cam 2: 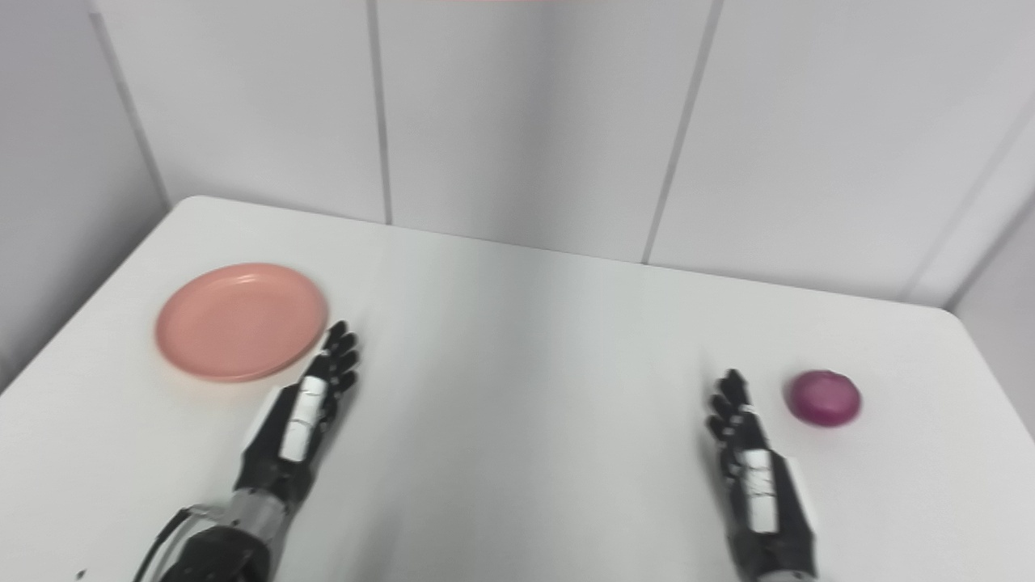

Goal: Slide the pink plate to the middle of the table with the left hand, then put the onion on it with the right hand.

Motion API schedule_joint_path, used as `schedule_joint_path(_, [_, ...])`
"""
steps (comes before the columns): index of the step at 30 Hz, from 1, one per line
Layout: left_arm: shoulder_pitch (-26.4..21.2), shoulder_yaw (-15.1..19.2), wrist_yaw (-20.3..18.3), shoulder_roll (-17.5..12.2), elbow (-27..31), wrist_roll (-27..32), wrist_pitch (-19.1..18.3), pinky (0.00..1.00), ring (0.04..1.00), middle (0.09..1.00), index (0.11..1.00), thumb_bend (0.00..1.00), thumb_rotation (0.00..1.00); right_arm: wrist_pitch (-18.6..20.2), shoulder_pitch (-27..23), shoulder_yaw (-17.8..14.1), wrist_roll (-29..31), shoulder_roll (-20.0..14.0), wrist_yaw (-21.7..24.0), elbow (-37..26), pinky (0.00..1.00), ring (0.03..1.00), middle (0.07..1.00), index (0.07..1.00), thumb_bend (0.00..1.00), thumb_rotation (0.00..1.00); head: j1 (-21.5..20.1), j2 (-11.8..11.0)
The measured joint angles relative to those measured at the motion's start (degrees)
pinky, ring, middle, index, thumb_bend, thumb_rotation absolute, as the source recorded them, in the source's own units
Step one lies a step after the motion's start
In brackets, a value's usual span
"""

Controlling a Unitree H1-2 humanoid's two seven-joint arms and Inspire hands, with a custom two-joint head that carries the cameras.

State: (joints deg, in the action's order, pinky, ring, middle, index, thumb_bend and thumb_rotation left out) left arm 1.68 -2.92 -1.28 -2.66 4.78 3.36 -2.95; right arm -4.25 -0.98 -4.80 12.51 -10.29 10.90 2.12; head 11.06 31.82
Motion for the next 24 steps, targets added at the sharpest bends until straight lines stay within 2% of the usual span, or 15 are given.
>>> schedule_joint_path(4, [-0.2, -0.9, 1.7, 0.7, -1.0, -1.2, 1.6, 1.0, 1.0, 1.0, 1.0, 0.75, 1.0, -0.8, -0.4, -1.3, 1.4, -1.9, 1.1, 1.5, 1.0, 1.0, 1.0, 1.0, 0.91, 0.96, 2.3, -1.1])
schedule_joint_path(9, [-0.7, -1.3, 2.8, 2.4, -2.2, -2.4, 2.6, 1.0, 1.0, 1.0, 1.0, 0.76, 1.0, -0.8, -0.3, -1.7, 2.7, -2.7, 2.1, 1.8, 1.0, 1.0, 1.0, 1.0, 0.9, 0.97, 5.5, -2.9])
schedule_joint_path(13, [-0.9, -2.3, 2.8, 4.4, -2.9, -2.5, 3.0, 1.0, 1.0, 1.0, 1.0, 0.75, 1.0, -0.8, -0.7, -2.0, 4.0, -3.0, 3.1, 2.6, 1.0, 1.0, 1.0, 1.0, 0.87, 0.99, 5.8, -3.3])
schedule_joint_path(15, [-1.1, -2.5, 2.7, 5.2, -3.3, -2.6, 3.1, 1.0, 1.0, 1.0, 1.0, 0.74, 1.0, -0.8, -0.9, -2.0, 4.1, -3.3, 3.4, 3.1, 1.0, 1.0, 1.0, 1.0, 0.88, 0.98, 5.9, -4.0])
schedule_joint_path(24, [-1.1, -2.1, 1.5, 5.3, -2.9, -2.1, 3.5, 1.0, 1.0, 1.0, 1.0, 0.78, 1.0, -0.8, -1.6, -2.2, 4.7, -3.4, 3.9, 4.0, 1.0, 1.0, 1.0, 1.0, 0.94, 0.95, 5.6, -5.5])
